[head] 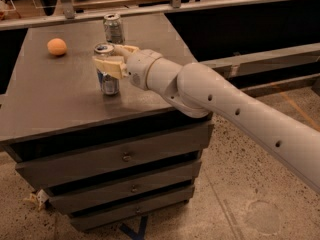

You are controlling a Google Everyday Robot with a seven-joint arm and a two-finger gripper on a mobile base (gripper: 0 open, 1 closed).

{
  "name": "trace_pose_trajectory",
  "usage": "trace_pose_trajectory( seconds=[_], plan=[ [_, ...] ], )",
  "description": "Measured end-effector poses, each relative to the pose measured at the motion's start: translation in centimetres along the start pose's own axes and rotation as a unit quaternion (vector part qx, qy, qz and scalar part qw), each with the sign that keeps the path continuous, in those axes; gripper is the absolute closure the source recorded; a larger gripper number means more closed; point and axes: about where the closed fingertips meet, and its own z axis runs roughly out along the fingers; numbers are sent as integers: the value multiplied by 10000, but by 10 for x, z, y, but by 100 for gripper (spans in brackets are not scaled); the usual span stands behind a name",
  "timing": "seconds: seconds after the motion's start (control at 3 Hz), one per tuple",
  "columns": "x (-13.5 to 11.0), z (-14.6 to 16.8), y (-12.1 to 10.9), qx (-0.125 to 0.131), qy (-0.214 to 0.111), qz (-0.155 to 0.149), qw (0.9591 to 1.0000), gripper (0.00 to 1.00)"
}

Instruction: Place redbull can upright

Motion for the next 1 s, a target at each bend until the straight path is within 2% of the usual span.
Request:
trace_pose_trajectory(
  seconds=[0.33,0.67,1.0],
  plan=[
    [0,1,1,-9,-3,-17,10000,100],
    [1,4,4,-128,-8,-60,9999,84],
    [2,6,8,-221,-20,-87,9997,61]
  ],
)
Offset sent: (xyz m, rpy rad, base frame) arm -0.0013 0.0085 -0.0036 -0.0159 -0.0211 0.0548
